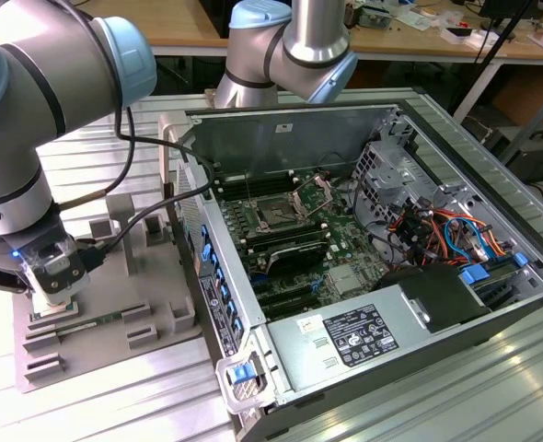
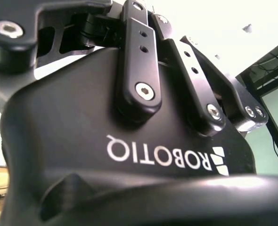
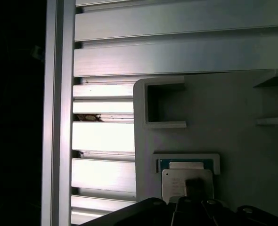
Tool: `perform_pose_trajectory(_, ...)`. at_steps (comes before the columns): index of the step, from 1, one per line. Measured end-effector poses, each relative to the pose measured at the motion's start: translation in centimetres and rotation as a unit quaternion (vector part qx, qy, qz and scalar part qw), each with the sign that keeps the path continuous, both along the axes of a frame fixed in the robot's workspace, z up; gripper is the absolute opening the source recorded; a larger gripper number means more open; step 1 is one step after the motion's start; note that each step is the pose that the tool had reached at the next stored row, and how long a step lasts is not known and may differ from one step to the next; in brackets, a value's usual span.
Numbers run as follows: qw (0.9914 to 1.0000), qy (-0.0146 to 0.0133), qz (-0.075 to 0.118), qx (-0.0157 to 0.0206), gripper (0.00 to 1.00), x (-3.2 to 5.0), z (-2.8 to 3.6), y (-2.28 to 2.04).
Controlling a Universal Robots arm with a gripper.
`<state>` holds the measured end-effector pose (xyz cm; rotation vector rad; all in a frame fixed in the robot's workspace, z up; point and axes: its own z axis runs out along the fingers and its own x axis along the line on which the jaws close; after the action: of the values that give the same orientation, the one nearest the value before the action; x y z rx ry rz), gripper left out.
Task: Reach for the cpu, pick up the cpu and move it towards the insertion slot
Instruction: 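Pick up the cpu and move it towards the insertion slot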
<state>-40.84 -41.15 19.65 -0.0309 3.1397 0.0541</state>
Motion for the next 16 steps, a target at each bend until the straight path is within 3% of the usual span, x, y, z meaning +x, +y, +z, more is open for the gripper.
perform_pose_trajectory(1,1.0,-0.002,0.0,0.0011,0.11,0.05,0.33,0.03)
perform_pose_trajectory(3,1.0,-0.0003,0.0,0.0,0.11,0.0,1.45,-0.01)
perform_pose_trajectory(4,0.99998,-0.0004,0.0,-0.0068,0.11,0.0,3.04,0.0)
perform_pose_trajectory(5,0.99993,0.0005,0.001,-0.012,0.11,-0.02,2.23,-0.05)
perform_pose_trajectory(9,0.99993,0.0004,0.001,-0.0119,0.11,-0.05,1.92,-0.06)
perform_pose_trajectory(16,0.99993,0.0004,0.001,-0.0119,0.11,-0.05,1.9,-0.06)
